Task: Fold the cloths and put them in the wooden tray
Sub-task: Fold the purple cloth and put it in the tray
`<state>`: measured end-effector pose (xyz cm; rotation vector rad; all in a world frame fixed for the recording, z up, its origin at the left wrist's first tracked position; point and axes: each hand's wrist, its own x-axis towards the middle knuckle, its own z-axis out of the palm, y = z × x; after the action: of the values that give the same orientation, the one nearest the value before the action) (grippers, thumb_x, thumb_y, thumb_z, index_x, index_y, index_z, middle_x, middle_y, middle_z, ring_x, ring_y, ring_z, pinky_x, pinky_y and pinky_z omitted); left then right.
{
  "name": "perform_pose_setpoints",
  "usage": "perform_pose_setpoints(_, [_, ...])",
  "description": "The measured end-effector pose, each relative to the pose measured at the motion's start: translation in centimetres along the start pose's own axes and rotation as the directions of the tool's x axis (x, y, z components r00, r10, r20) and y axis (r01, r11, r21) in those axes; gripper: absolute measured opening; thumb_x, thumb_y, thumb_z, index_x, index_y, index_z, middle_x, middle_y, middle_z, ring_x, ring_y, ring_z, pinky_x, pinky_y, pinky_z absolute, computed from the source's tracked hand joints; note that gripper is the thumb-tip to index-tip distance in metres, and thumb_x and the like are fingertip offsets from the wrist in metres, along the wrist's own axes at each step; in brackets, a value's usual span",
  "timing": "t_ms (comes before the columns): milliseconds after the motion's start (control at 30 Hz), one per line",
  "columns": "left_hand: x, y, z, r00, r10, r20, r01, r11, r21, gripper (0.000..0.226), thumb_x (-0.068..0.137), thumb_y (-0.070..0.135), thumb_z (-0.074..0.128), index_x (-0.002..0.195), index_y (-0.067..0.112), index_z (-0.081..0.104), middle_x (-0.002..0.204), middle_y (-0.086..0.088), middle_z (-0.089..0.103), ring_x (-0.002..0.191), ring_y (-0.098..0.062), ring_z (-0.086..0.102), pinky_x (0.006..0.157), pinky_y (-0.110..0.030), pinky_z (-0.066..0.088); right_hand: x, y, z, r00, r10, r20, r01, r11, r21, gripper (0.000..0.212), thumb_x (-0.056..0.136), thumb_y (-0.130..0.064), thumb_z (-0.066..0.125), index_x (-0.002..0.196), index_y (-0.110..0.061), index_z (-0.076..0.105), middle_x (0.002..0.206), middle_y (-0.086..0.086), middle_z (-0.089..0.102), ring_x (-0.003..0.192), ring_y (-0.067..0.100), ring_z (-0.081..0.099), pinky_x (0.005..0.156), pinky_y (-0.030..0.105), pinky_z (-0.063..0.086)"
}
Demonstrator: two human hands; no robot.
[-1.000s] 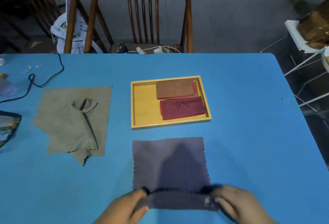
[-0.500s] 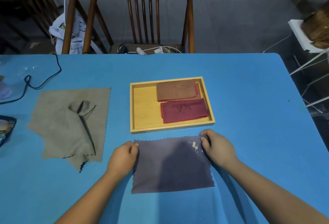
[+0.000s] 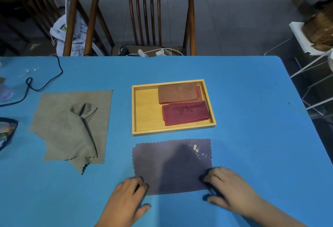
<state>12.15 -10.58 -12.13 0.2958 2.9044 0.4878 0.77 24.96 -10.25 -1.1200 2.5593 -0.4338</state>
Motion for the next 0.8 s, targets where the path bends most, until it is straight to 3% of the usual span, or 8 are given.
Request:
perform_pose_setpoints(67, [-0.8,-0.1,0.9,0.998,0.070,-0.006,-0.070,0.996,0.050,0.040,0.067,0.047,0.065,0.099,0.023,0.068,0.109,0.001,0.055,0.092,-0.020,0.058,0.069,-0.028,0.053,-0.6,0.4,0.3,0.999,-0.034,0.025,0.035,0.997,-0.074,0.037,0.078,-0.048,0.070,0.109,-0.027,0.067,0.103,-0.007,0.064,0.089,0.015,0.064,0.073,0.026,0.053])
perform_pose_setpoints(167, [-0.5,-0.6,0.7,0.990,0.108,-0.088,-0.098,0.989,0.108,0.025,0.075,0.021,0.056,0.095,0.020,0.071,0.105,0.000,0.064,0.093,-0.021,0.061,0.066,-0.028,0.051,0.1,0.6,0.2,0.997,-0.058,-0.054,0.051,0.991,-0.121,0.016,0.085,-0.032,0.065,0.098,-0.026,0.072,0.095,-0.007,0.067,0.082,0.017,0.065,0.066,0.024,0.052])
perform_pose_setpoints(233, [-0.3,-0.7,0.2,0.983,0.147,-0.112,-0.133,0.984,0.122,0.024,0.085,0.017,0.049,0.094,0.021,0.071,0.098,0.003,0.070,0.090,-0.019,0.063,0.069,-0.027,0.047,0.5,0.6,0.0,0.994,-0.064,-0.089,0.056,0.994,-0.099,0.011,0.089,-0.026,0.060,0.093,-0.024,0.070,0.094,-0.008,0.067,0.082,0.018,0.065,0.064,0.026,0.052])
perform_pose_setpoints(333, [0.7,-0.8,-1.3,0.994,-0.052,-0.099,0.038,0.990,-0.138,0.034,0.097,0.031,0.035,0.098,0.028,0.069,0.089,0.013,0.068,0.084,-0.010,0.060,0.072,-0.019,0.040,1.4,0.6,-1.0,0.983,0.140,-0.121,-0.131,0.989,0.074,0.012,0.091,-0.028,0.053,0.095,-0.029,0.064,0.097,-0.018,0.064,0.089,0.012,0.063,0.067,0.027,0.053])
perform_pose_setpoints(467, [4.9,-1.7,-2.9,0.920,-0.388,-0.062,0.327,0.844,-0.425,0.025,0.097,0.027,0.046,0.114,0.033,0.063,0.105,0.021,0.065,0.098,-0.003,0.057,0.082,-0.026,0.049,5.3,1.5,-2.3,0.878,0.452,-0.160,-0.396,0.872,0.287,0.017,0.094,-0.028,0.050,0.098,-0.036,0.064,0.097,-0.025,0.064,0.092,0.003,0.058,0.076,0.026,0.048])
perform_pose_setpoints(600, [9.3,-3.0,-3.6,0.859,-0.511,-0.014,0.445,0.760,-0.474,0.026,0.096,0.026,0.050,0.122,0.029,0.053,0.090,0.010,0.065,0.086,-0.012,0.062,0.073,-0.032,0.050,9.1,2.7,-2.7,0.800,0.593,-0.094,-0.542,0.780,0.312,0.018,0.094,-0.028,0.047,0.094,-0.037,0.063,0.098,-0.018,0.066,0.088,0.009,0.059,0.070,0.030,0.049])
perform_pose_setpoints(700, [10.3,-3.7,-2.9,0.810,-0.586,-0.019,0.517,0.730,-0.447,0.021,0.096,0.027,0.050,0.116,0.024,0.054,0.077,0.009,0.061,0.078,-0.014,0.059,0.065,-0.033,0.047,9.8,3.0,-1.9,0.747,0.659,-0.088,-0.623,0.740,0.255,0.016,0.093,-0.029,0.044,0.091,-0.036,0.059,0.096,-0.012,0.067,0.082,0.015,0.060,0.063,0.031,0.049])
perform_pose_setpoints(800, [10.4,-3.3,-2.5,0.784,-0.620,-0.037,0.544,0.714,-0.440,0.012,0.096,0.028,0.051,0.105,0.023,0.056,0.081,0.008,0.064,0.085,-0.019,0.060,0.067,-0.033,0.047,9.9,2.5,-1.2,0.731,0.667,-0.145,-0.637,0.743,0.204,0.016,0.094,-0.031,0.044,0.099,-0.032,0.059,0.101,-0.007,0.065,0.087,0.018,0.061,0.063,0.031,0.048])
